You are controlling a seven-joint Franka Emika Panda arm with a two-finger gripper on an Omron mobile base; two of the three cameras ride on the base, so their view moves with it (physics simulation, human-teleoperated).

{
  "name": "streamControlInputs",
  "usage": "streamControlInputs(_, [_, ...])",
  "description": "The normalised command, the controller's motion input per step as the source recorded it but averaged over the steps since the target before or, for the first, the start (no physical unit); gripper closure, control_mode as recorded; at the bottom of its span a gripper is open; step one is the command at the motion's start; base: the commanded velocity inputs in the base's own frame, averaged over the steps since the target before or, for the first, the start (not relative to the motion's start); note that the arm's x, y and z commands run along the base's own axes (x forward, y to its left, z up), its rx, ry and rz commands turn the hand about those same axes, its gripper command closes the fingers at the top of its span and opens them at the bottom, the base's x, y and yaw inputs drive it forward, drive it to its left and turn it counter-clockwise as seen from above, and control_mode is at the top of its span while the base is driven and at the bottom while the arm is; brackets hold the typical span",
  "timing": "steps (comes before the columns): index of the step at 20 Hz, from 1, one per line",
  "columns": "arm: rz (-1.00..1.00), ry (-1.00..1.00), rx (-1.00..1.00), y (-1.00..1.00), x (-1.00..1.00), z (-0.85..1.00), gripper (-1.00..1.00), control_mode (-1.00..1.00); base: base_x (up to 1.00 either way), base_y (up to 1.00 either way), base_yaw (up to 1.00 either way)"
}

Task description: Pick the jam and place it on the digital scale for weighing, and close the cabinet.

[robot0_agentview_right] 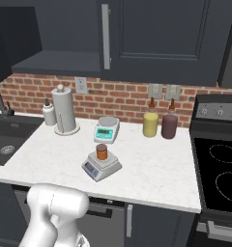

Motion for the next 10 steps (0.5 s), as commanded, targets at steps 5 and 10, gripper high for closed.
streamControlInputs(5, [-0.17,-0.26,0.17,1.0,0.0,-0.42,-1.0,-1.0,0.0,0.0,0.0])
streamControlInputs(10, [-0.18,-0.26,0.16,1.0,0.04,-0.35,-1.0,-1.0,0.0,0.0,0.0])
